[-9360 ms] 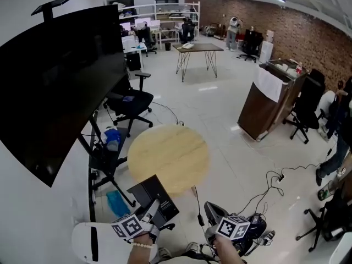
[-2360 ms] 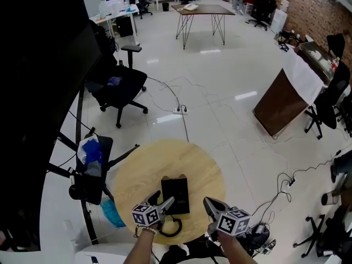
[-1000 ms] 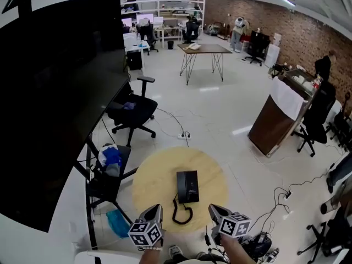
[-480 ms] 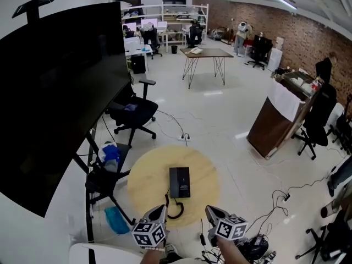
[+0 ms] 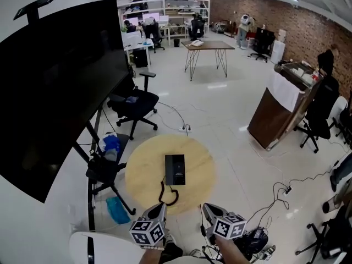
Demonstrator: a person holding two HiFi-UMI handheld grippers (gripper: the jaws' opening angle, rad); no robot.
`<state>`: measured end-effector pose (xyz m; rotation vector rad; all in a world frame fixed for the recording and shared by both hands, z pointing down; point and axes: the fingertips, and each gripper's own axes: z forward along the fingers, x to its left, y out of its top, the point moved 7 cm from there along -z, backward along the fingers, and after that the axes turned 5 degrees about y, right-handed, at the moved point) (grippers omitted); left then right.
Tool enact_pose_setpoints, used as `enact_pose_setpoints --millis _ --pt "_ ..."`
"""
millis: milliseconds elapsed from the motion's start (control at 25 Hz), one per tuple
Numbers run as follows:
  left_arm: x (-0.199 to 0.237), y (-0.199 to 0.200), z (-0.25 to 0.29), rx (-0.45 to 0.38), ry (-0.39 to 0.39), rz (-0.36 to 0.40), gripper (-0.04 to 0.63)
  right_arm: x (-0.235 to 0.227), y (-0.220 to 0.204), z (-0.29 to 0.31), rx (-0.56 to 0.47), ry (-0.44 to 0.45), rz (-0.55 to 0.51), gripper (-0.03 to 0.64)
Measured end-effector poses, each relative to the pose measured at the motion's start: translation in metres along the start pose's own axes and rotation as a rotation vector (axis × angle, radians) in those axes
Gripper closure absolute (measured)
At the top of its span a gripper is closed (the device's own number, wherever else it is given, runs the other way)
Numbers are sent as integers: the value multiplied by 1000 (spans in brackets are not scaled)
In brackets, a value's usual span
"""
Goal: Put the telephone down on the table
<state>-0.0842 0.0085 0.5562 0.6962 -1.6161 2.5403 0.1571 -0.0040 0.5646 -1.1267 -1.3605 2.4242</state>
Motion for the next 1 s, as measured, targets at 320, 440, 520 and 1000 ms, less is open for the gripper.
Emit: enact_pose_setpoints --millis 320,440,520,1000 --pt "-13 -6 -9 -8 9 -4 592 7 -1 -6 2 36 -17 611" --pt "-14 -7 -11 -12 15 -5 592 7 -1 -9 2 37 -19 611" --pt "-13 -8 -11 -15 17 -7 592 6 -1 -9 2 39 -21 611" --pt "-16 1 -7 -23 13 6 592 8 9 -8 -11 44 -29 611"
